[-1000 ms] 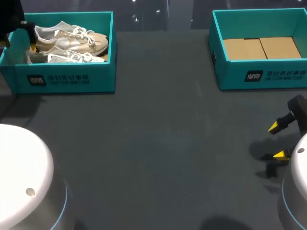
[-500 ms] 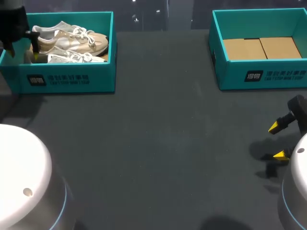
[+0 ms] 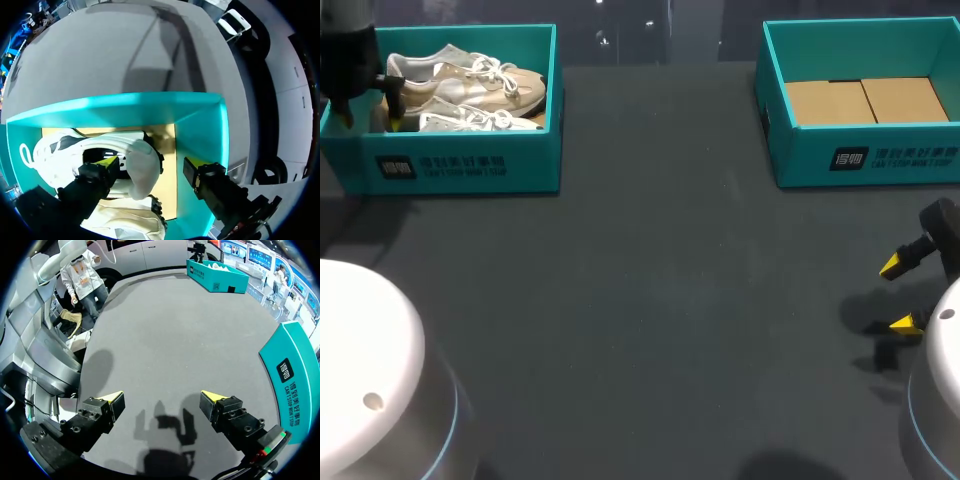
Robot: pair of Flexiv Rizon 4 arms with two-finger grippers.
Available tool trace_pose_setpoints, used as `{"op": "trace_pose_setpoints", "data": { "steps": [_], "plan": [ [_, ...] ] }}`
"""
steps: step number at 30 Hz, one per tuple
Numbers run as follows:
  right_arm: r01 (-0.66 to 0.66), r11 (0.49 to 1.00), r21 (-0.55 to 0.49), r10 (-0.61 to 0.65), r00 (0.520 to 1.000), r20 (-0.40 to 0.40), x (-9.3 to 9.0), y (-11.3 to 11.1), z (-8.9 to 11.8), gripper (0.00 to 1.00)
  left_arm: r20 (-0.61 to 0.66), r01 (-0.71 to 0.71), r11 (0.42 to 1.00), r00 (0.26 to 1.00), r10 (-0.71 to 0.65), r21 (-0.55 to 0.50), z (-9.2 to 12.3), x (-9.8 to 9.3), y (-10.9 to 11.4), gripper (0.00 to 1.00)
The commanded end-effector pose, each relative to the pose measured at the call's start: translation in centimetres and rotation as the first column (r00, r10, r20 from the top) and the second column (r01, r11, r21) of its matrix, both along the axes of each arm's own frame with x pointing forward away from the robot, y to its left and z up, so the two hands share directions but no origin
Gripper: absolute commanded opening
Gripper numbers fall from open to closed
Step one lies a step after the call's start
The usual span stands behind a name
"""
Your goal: Take the shoe out of the shoebox, open the shoe tongue, remove and reinsert the insole, then place the shoe into the shoebox
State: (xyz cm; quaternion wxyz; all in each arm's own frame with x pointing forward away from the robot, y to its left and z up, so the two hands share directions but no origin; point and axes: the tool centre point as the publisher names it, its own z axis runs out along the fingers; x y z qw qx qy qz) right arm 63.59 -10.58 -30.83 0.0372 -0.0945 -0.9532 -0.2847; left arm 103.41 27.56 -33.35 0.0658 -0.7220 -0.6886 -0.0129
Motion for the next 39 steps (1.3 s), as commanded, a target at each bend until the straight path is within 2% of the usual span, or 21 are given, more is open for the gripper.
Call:
{"op": "trace_pose_setpoints", "data": {
  "steps": [1, 19, 22, 24, 34, 37, 39],
  "plan": [
    [0.001, 1.0, -0.002, -0.001, 1.0, 0.002, -0.2, 0.0, 0.0, 1.0, 0.014, -0.001, 1.0, 1.0, 0.001, -0.004, -0.7, -0.2, 0.3, 0.81],
    [0.001, 1.0, -0.002, -0.001, 1.0, 0.002, -0.2, 0.0, 0.0, 1.0, 0.038, -0.013, 1.0, 0.999, 0.013, 0.001, -2.7, -0.5, 0.5, 0.73],
    [0.001, 1.0, -0.002, -0.001, 1.0, 0.002, -0.2, 0.0, 0.0, 1.0, 0.039, -0.017, 1.0, 0.999, 0.016, 0.005, -3.0, -0.4, 0.6, 0.69],
    [0.001, 1.0, -0.002, -0.001, 1.0, 0.002, -0.2, 0.0, 0.0, 1.0, 0.041, -0.02, 1.0, 0.999, 0.019, 0.009, -3.1, -0.4, 0.6, 0.61],
    [0.001, 1.0, -0.002, -0.001, 1.0, 0.002, -0.2, 0.0, 0.0, 1.0, 0.044, -0.022, 1.0, 0.999, 0.021, 0.023, -3.5, -0.2, 0.7, 0.46],
    [0.001, 1.0, -0.002, -0.001, 1.0, 0.002, -0.2, 0.0, 0.0, 1.0, 0.045, -0.02, 0.999, 0.999, 0.019, 0.026, -3.5, -0.2, 0.7, 0.35],
    [0.001, 1.0, -0.002, -0.001, 1.0, 0.002, -0.2, 0.0, 0.0, 1.0, 0.046, -0.019, 0.999, 0.999, 0.018, 0.028, -3.5, -0.2, 0.8, 0.03]
  ]
}}
